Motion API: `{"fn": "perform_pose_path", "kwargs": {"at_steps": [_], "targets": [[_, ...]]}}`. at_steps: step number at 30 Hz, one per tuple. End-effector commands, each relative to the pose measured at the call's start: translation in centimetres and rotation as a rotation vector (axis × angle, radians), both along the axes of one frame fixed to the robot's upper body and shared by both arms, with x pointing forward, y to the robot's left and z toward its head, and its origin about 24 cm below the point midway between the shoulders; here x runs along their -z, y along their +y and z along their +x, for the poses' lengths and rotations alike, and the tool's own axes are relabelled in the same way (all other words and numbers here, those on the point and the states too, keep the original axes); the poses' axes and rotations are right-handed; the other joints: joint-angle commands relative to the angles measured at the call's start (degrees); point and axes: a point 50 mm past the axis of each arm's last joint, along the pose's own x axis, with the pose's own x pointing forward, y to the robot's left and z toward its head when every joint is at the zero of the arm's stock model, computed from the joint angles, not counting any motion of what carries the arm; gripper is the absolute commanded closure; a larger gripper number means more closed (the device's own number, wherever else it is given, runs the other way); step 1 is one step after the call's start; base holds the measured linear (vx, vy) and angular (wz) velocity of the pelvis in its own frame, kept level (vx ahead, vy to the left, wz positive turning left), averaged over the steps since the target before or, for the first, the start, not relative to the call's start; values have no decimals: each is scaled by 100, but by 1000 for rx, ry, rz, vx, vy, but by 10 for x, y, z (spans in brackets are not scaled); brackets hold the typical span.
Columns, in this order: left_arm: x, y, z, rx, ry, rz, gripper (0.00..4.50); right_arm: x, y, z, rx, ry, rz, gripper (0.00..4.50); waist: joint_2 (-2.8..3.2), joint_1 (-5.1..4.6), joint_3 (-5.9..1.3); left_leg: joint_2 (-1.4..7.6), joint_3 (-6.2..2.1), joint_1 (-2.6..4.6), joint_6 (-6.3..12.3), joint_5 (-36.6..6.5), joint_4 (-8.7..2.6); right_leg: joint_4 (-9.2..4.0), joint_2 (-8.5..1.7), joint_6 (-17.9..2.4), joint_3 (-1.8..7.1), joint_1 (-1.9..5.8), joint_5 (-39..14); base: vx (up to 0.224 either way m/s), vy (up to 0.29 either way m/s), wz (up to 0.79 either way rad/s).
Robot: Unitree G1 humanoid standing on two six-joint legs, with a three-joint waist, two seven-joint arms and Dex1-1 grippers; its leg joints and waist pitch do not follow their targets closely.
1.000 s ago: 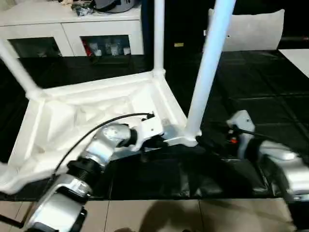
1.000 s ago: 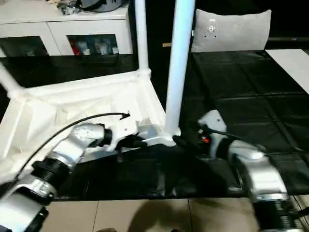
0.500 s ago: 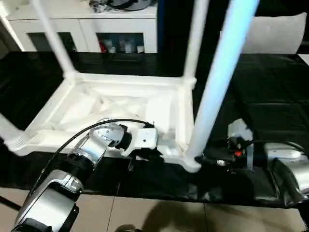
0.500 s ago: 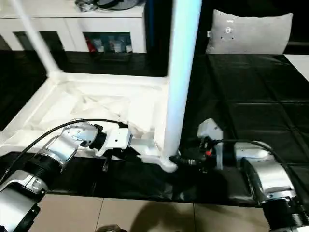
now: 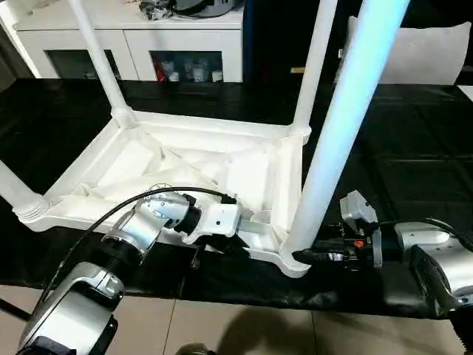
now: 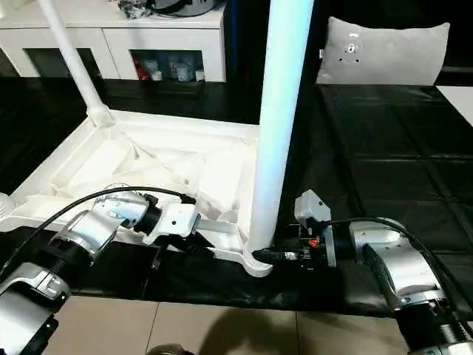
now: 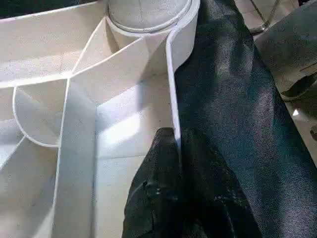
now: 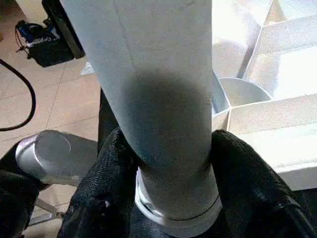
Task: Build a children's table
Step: Rotate leg to tighten
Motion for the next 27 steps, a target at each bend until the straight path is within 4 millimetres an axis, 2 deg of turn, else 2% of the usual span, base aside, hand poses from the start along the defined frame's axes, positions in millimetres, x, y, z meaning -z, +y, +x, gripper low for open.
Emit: {"fn": "perform_pose_path", "kwargs": {"at_steps": [1, 3, 5, 6, 7, 8, 9, 10, 11, 13, 14, 15, 16, 17, 19, 20, 21, 23, 24, 25, 26, 27], "targets": [[9, -4, -9, 73, 10, 51, 450, 2, 7, 0, -2, 10, 11, 255, -157, -16, -395, 433, -144, 26, 648, -262, -360, -369, -593, -220, 429, 358, -1700, 0, 0, 0], [9, -6, -8, 47, 7, 37, 450, 3, 8, 2, 35, 7, 4, 255, -158, -30, -382, 428, -142, 29, 620, -326, -368, -393, -595, -196, 422, 356, -1807, 0, 0, 0], [7, -9, -3, -37, 22, -1, 450, 7, 12, 10, 195, -11, -8, 256, -115, -70, -349, 423, -145, 42, 502, -495, -390, -461, -584, -138, 402, 345, -2119, 0, 0, 0], [7, -9, -3, -43, 24, -3, 450, 8, 13, 10, 207, -12, -9, 256, -115, -70, -349, 423, -145, 42, 502, -495, -390, -461, -584, -138, 402, 345, -2119, 0, 0, 0], [4, -14, 1, -108, 29, -36, 450, 11, 17, 15, 303, -1, -15, 257, -83, -144, -297, 391, -146, 82, 321, -799, -416, -536, -586, -70, 370, 342, -2580, 0, 0, 0], [2, -18, 5, -160, 32, -65, 450, 13, 21, 19, 387, 16, -22, 257, -121, -215, -270, 359, -151, 138, 207, -1038, -424, -627, -571, 73, 325, 336, -2934, 0, 0, 0], [0, -22, 9, -210, 30, -84, 450, 16, 23, 24, 475, 32, -29, 257, -118, -304, -251, 323, -150, 208, 123, -1260, -401, -705, -559, 204, 260, 317, -3285, 0, 0, 0], [0, -22, 9, -210, 30, -84, 450, 16, 23, 24, 475, 32, -29, 257, -114, -392, -254, 310, -179, 182, 84, -1374, -405, -724, -557, 296, 215, 358, -3364, 0, 0, 0], [-2, -26, 12, -251, 24, -94, 450, 18, 25, 28, 549, 47, -35, 257, -97, -430, -251, 328, -199, 182, 74, -1444, -415, -741, -556, 338, 204, 362, -3382, 0, 0, 0], [-5, -39, 18, -312, 4, -119, 450, 20, 33, 39, 685, 30, -46, 257, -38, -622, -246, 382, -240, 223, 25, -1798, -436, -784, -540, 324, 157, 357, -3246, 0, 0, 0], [-5, -39, 18, -312, 4, -119, 450, 20, 33, 39, 685, 30, -46, 257, -37, -673, -245, 384, -256, 228, 15, -1901, -441, -787, -554, 302, 136, 371, -3230, 0, 0, 0], [-7, -47, 20, -333, -8, -133, 450, 21, 40, 43, 742, 30, -28, 257, -47, -710, -248, 383, -280, 190, 11, -1955, -447, -778, -570, 324, 131, 418, -3199, 0, 0, 0], [-8, -52, 22, -346, -15, -142, 450, 21, 45, 46, 779, 32, -16, 222, -36, -806, -249, 377, -283, 203, 31, -2042, -456, -790, -584, 304, 157, 401, -3153, 0, 0, 0], [-7, -54, 23, -346, -35, -136, 450, 20, 50, 46, 791, 29, 11, 201, -38, -819, -259, 364, -281, 210, 33, -2004, -449, -792, -602, 269, 167, 398, -3114, 0, 0, 0], [-7, -55, 24, -345, -74, -115, 450, 18, 54, 45, 820, -11, 25, 185, -9, -835, -290, 363, -281, 161, 120, -1665, -466, -732, -635, 64, 256, 412, -2732, 0, 0, 0], [-7, -55, 24, -345, -74, -115, 450, 18, 54, 45, 820, -11, 25, 175, -23, -833, -296, 367, -267, 148, 148, -1561, -468, -726, -630, -2, 284, 404, -2603, 0, 0, 0], [-7, -52, 25, -344, -89, -104, 450, 19, 51, 44, 836, -24, 5, 159, -7, -792, -316, 393, -266, 150, 167, -1369, -468, -662, -642, -163, 329, 404, -2293, 0, 0, 0], [-7, -47, 27, -337, -120, -88, 450, 20, 43, 41, 870, -22, -17, 141, -20, -725, -327, 399, -235, 135, 252, -1092, -461, -580, -631, -335, 397, 401, -1899, 0, 0, 0], [-7, -46, 28, -335, -127, -85, 450, 21, 41, 41, 877, -19, -20, 137, -25, -694, -332, 405, -236, 121, 279, -999, -460, -550, -637, -378, 411, 414, -1813, 0, 0, 0], [-6, -43, 29, -333, -142, -79, 450, 21, 37, 39, 880, -20, -18, 129, -32, -613, -355, 400, -215, 110, 345, -720, -436, -476, -637, -493, 452, 408, -1496, 61, -24, 7], [-6, -40, 29, -324, -158, -75, 450, 23, 31, 37, 880, -35, -48, 115, -39, -593, -364, 403, -220, 97, 359, -627, -431, -435, -634, -519, 466, 421, -1372, 0, 0, 0], [-6, -37, 30, -323, -170, -68, 450, 24, 27, 35, 887, -38, -64, 103, -39, -540, -392, 397, -208, 69, 449, -402, -411, -375, -634, -561, 478, 442, -1060, 0, 0, 0]]}}
